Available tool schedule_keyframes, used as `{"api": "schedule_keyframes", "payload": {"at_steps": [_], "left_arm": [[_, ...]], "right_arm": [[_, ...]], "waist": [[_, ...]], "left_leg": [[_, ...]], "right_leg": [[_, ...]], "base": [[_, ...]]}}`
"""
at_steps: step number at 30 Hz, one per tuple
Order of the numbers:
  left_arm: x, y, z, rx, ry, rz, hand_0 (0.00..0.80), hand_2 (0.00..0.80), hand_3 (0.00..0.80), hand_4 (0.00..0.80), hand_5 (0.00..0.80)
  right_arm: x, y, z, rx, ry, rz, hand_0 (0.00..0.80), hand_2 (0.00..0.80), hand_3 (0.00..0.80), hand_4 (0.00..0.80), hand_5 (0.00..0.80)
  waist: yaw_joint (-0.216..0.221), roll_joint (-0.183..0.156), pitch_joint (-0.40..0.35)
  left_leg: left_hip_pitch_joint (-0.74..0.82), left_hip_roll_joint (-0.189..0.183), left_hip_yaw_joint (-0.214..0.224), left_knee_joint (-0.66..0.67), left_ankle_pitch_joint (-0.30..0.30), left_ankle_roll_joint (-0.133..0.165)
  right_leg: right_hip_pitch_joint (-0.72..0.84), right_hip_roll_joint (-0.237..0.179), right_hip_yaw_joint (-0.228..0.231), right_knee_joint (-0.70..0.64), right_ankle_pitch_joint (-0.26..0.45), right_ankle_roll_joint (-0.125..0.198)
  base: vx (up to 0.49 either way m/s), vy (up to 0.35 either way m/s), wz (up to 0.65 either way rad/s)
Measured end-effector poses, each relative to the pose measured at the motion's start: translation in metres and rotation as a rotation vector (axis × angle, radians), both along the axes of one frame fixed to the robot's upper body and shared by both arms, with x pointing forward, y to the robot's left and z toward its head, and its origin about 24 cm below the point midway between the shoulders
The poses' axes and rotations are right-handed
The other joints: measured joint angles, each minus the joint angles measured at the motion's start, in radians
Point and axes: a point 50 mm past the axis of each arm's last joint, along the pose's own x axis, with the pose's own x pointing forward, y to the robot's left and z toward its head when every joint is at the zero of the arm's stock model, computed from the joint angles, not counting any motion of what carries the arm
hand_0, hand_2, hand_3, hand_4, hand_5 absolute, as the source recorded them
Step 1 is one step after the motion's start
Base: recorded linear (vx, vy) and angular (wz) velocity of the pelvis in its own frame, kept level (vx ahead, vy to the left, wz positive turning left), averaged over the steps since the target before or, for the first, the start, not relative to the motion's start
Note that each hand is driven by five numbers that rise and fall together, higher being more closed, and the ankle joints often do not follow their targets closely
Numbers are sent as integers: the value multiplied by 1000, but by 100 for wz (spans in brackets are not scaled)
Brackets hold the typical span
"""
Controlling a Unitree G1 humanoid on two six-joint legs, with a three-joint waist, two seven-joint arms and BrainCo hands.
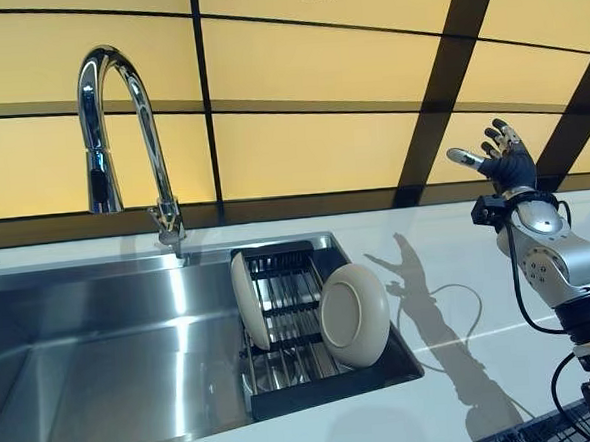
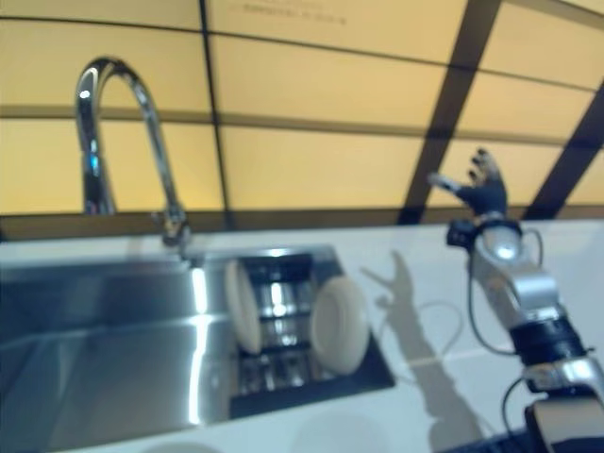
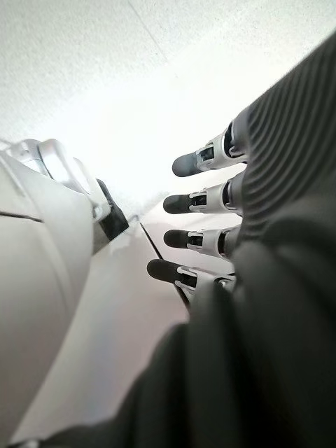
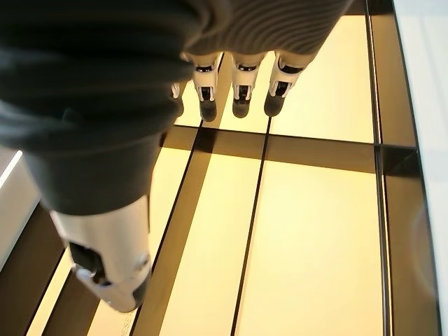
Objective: Take plates into dishwasher
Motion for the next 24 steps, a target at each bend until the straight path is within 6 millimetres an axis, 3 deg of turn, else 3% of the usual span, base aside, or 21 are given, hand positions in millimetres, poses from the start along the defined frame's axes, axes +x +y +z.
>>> {"api": "schedule_keyframes", "payload": {"at_steps": [6,8,9,10,11,12,13,15,16,17,18,19,21,22,23,24], "left_arm": [[11,-9,2,-38,-66,-32,0,0,0,0,0],[12,-7,3,-33,-69,-22,0,0,0,0,0],[12,-5,4,-30,-69,-15,0,0,0,0,0],[10,-4,3,-30,-62,-9,0,0,0,0,0],[9,-5,3,-32,-60,-8,0,0,0,0,0],[6,-9,1,-43,-52,-6,0,0,0,0,0],[5,-12,0,-56,-43,-9,0,0,0,0,0],[4,-18,-2,-75,-29,-29,0,0,0,0,0],[5,-21,-2,-82,-31,-32,0,0,0,0,0],[8,-24,-2,-88,-34,-43,0,0,0,0,0],[16,-13,2,-57,-45,-57,0,0,0,0,0],[20,-8,4,-42,-50,-60,0,0,0,0,0],[22,-5,5,-25,-46,-66,0,0,0,0,0],[19,1,6,-4,-42,-62,0,0,0,0,0],[18,4,6,2,-36,-54,0,0,0,0,0],[7,12,5,21,-12,-3,0,0,0,0,0]], "right_arm": [[1,2,-4,10,8,-1,0,0,0,0,0],[2,4,-6,10,18,1,0,0,0,0,0],[2,4,-7,11,28,2,0,0,0,0,0],[2,4,-6,8,27,-3,0,0,0,0,0],[2,3,-6,8,28,-6,0,0,0,0,0],[2,2,-6,10,30,-14,0,0,0,0,0],[2,2,-7,12,34,-20,0,0,0,0,0],[1,1,-6,13,34,-35,0,0,0,0,0],[0,-2,-4,11,25,-51,0,0,0,0,0],[-2,-6,-4,4,19,-70,0,0,0,0,0],[-4,-10,-16,7,41,-85,0,0,0,0,0],[-5,-10,-23,7,56,-85,0,0,0,0,0],[-7,-7,-30,8,66,-69,0,0,0,0,0],[-6,2,-32,23,62,-37,0,0,0,0,0],[-5,4,-34,29,64,-30,0,0,0,0,0],[-2,8,-39,44,81,-11,0,0,0,0,0]], "waist": [[21,46,14],[19,38,19],[19,27,25],[9,20,28],[5,23,27],[-12,31,29],[-13,41,29],[-21,59,32],[-37,72,38],[-52,82,46],[-55,26,66],[-50,5,74],[-31,0,76],[-12,8,79],[-6,9,80],[13,9,82]], "left_leg": [[-2,3,-23,4,6,-7],[-22,13,-6,55,-28,-36],[-31,36,-10,101,-42,-56],[-37,85,-27,146,-61,-91],[-35,103,-27,146,-61,-92],[-18,155,-29,129,-64,-96],[7,184,-27,104,-67,-101],[35,210,-19,83,-74,-110],[34,210,-7,82,-73,-109],[39,191,14,78,-108,-168],[30,113,30,80,-92,-140],[25,68,30,79,-89,-112],[19,24,52,83,-95,-75],[16,19,95,80,-98,-42],[23,18,119,70,-92,-34],[60,21,174,33,-86,-15]], "right_leg": [[10,-1,-17,0,3,-8],[3,-27,-13,0,4,-20],[2,-47,-10,0,8,-14],[-5,-69,-9,1,13,2],[-7,-70,-8,2,11,12],[-6,-85,-11,3,17,31],[-7,-94,-4,3,20,44],[-11,-121,-6,5,24,84],[-11,-142,-19,11,24,116],[-11,-167,-33,19,20,146],[-26,-248,-42,49,27,162],[-35,-294,-43,60,40,151],[-68,-329,-46,70,106,122],[-121,-337,-63,82,195,108],[-135,-330,-73,89,224,105],[-170,-312,-120,97,294,110]], "base": [[-87,191,11],[-95,369,-6],[-100,472,-8],[-102,526,-4],[-104,559,10],[-101,515,3],[-117,548,1],[-122,624,12],[-111,658,48],[-91,654,58],[-84,615,49],[-73,502,28],[-102,402,-29],[-117,391,-76],[-112,358,-127],[-80,224,-94]]}}
